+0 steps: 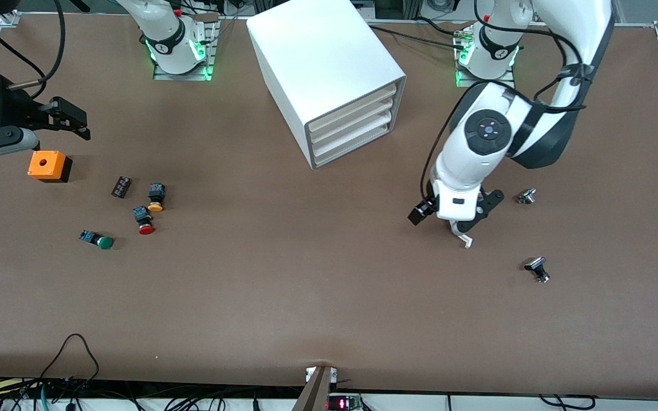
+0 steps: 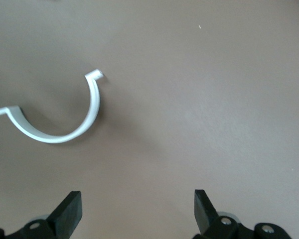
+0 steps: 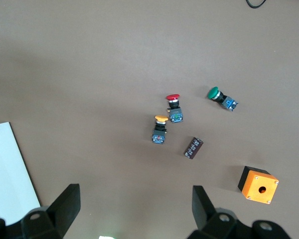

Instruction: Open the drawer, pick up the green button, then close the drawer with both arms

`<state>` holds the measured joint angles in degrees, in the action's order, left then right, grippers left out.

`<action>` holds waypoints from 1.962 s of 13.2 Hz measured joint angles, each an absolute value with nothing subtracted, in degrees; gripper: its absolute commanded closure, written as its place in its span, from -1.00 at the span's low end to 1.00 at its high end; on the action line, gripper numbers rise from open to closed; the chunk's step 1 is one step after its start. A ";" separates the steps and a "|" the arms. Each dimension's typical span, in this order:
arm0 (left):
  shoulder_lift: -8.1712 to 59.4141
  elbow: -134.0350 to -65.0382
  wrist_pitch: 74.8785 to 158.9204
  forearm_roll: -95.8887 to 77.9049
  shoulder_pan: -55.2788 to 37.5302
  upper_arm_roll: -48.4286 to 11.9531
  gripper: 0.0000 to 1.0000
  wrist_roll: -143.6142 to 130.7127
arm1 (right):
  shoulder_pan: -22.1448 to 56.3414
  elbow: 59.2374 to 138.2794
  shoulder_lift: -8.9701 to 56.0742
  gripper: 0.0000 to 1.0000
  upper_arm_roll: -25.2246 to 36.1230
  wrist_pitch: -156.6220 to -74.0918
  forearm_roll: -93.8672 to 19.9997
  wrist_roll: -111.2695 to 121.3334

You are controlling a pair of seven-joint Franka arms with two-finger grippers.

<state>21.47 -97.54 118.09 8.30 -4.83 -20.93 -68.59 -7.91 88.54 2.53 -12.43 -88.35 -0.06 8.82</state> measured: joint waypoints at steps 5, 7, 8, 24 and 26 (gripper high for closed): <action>16.90 -97.23 112.09 8.31 2.53 -20.84 -0.98 -54.15 | -7.94 91.46 -1.00 -0.98 -12.35 -88.67 -0.07 8.88; 15.00 -96.52 108.62 8.30 4.30 -20.14 -0.98 -47.43 | -7.94 91.90 -1.35 -0.98 -12.36 -88.97 -0.07 8.90; 13.95 -96.12 107.23 8.27 4.46 -19.19 -0.98 -44.75 | -7.94 92.03 -1.34 -0.98 -12.36 -89.13 -0.07 8.93; 4.14 -87.48 85.34 1.73 2.19 -3.62 -0.99 4.01 | -0.11 92.36 -1.30 -0.98 -3.13 -90.13 -0.08 11.09; 4.15 -87.29 85.22 1.70 2.15 -3.61 -0.99 4.60 | -0.11 92.36 -1.30 -0.98 -3.05 -90.16 -0.08 11.10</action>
